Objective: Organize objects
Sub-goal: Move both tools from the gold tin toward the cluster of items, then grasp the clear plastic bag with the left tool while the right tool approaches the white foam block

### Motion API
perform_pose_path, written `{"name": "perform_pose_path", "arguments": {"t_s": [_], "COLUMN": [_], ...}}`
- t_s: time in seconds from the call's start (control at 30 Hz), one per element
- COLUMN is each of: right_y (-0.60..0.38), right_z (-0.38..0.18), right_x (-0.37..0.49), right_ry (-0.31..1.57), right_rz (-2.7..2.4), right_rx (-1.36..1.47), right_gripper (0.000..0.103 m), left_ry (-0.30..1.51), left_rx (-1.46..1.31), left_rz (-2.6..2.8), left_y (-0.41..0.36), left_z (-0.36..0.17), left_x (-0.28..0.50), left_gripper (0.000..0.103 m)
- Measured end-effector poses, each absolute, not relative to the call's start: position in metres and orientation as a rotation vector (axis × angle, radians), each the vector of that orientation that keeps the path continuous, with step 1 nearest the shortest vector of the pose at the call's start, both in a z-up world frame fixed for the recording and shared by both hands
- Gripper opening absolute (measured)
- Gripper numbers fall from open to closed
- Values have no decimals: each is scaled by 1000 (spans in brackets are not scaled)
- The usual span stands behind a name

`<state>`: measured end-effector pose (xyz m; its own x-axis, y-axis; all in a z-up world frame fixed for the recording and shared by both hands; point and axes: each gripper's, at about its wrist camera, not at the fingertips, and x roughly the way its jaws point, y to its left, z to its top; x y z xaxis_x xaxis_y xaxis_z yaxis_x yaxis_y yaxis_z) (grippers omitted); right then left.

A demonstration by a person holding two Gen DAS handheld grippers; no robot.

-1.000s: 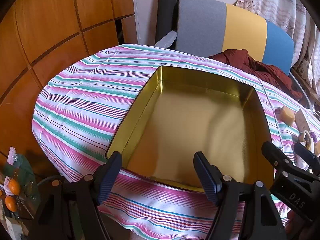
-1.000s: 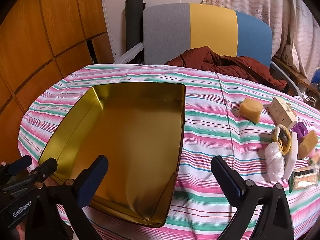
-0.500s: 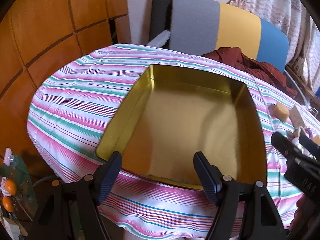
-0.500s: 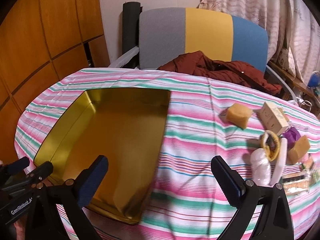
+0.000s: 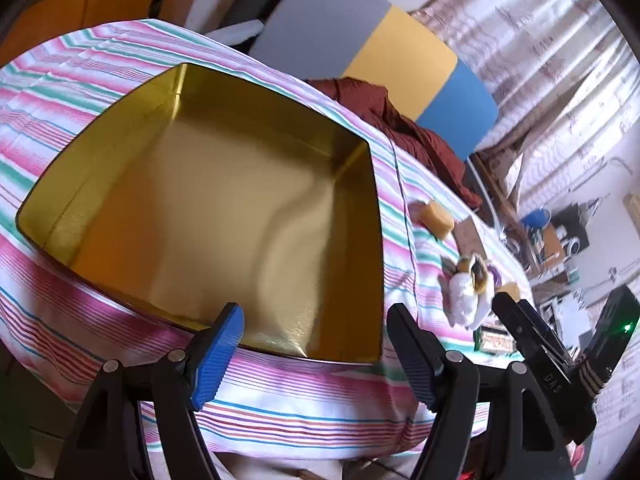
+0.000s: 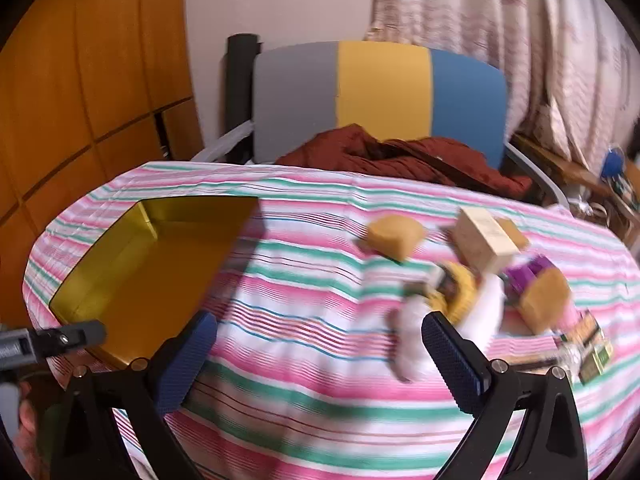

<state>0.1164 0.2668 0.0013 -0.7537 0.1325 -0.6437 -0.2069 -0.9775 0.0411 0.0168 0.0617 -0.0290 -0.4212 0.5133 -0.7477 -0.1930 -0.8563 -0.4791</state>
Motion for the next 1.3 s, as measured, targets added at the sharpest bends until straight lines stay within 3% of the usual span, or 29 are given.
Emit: {"name": "perform_pose_path", "arguments": {"t_s": [0.43,0.7,0.9,1.07,1.3], "right_y": [379,404,435,435,436], "right_z": [-32,-42,-68,-74,-80], "right_x": [177,143,114,103,103], "right_ry": [452,568,760,727,697], "right_rz": [2583,2634,2561,2617,2645], "right_rx": [-937,-925,-988,-991,-1032], "right_gripper": [99,85,85,85,68], "left_ry": [-131,-94,-61,-20,34], "left_rx": [-1338,-1277,-1257,-1242,-1232], "left_rz": [2141,2023,2000,2008,2006], "left_y": [138,169,185,200,224], "left_z": [-28,-24,-21,-20,-18], "left_x": [38,50,53,54,52], "left_gripper": [75,77,81,82,82]}}
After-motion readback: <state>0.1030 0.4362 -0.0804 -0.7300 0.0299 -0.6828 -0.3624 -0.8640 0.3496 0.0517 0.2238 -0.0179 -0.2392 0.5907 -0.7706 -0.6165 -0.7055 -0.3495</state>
